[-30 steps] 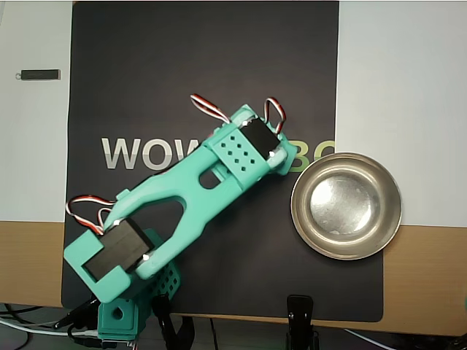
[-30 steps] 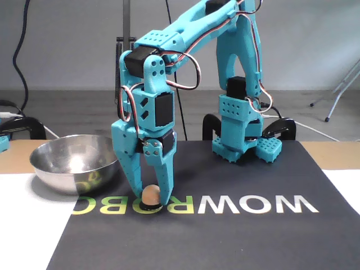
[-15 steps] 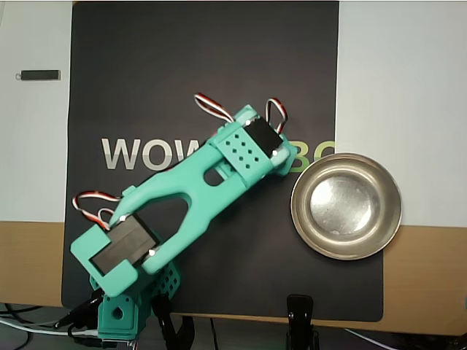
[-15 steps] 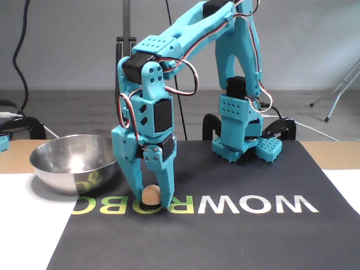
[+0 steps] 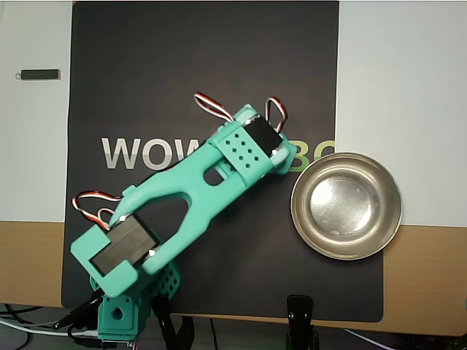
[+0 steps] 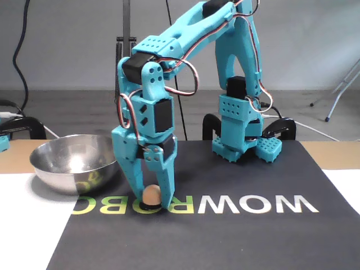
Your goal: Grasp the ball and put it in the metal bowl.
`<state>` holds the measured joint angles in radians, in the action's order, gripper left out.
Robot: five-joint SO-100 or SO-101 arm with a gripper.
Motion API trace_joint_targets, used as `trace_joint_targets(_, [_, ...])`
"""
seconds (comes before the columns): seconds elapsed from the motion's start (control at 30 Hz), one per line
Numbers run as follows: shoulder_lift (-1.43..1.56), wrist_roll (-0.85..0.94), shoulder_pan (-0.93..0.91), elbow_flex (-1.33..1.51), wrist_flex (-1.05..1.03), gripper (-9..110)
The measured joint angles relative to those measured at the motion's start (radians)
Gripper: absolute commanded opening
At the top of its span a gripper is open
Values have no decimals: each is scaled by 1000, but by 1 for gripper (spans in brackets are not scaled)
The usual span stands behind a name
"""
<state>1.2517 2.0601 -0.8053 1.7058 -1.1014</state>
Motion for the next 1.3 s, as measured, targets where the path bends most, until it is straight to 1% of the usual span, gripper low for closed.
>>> trace_joint_targets(0.17, [0, -3, 0, 0, 0, 23])
trace_joint_targets(0.7, [8, -8, -2, 0, -3, 22])
trace_joint_targets(1.07, [150, -264, 18, 0, -9, 22])
trace_joint_targets(1.3, [258, -518, 51, 2, -9, 22])
